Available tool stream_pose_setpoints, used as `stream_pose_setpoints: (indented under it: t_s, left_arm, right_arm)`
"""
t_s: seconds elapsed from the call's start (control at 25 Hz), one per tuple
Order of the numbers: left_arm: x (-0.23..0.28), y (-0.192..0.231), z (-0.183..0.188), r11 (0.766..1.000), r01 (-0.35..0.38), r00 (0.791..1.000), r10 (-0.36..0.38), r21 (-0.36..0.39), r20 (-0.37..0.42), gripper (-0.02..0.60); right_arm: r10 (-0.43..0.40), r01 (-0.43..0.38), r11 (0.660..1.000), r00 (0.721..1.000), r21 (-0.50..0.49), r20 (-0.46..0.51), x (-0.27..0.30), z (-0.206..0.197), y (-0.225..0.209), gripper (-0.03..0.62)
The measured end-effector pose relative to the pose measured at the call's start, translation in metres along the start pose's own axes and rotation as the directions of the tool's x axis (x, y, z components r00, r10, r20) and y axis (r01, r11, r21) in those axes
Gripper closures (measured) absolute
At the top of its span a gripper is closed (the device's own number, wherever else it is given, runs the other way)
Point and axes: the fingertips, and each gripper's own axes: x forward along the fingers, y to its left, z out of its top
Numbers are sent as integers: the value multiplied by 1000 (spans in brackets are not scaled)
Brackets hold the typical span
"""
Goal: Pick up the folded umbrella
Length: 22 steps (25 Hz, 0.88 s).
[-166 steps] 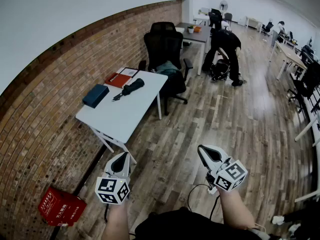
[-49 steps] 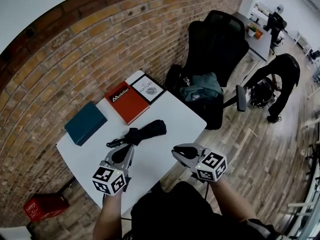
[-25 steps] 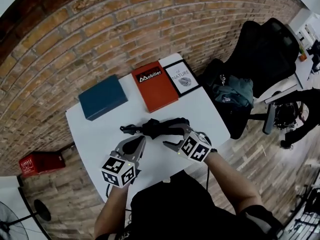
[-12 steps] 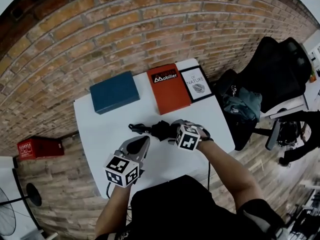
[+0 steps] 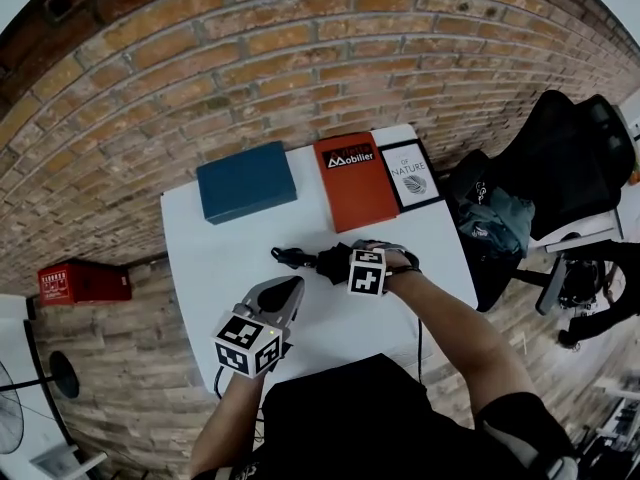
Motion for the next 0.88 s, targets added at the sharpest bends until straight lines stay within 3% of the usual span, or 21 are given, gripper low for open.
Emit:
stream_pose_setpoints:
  t_s: [0.32,0.6,0.68,0.76,0.88]
  left_arm:
    - [-6,1,-18,1000,15,999,-16,-25,-33,575]
    - [-20,-21,-5,995,90,996,-90,33,-6,575]
    - [-26,-24,4,993,111,993,-112,50,19,575]
    - [-33,-25,11,988,133,990,-136,72,33,575]
    - [-41,-26,12,981,167,985,-170,103,27,575]
  right_arm:
    - [8,-9,1000,999,18,33,-1,1,-2,283]
    - [-48,40,992,997,123,64,-4,-1,3,337]
    - [-74,56,975,994,214,76,-9,-5,4,341]
    - [-119,77,938,987,337,105,-19,-7,6,339]
    - [-201,66,874,951,482,235,-41,5,14,339]
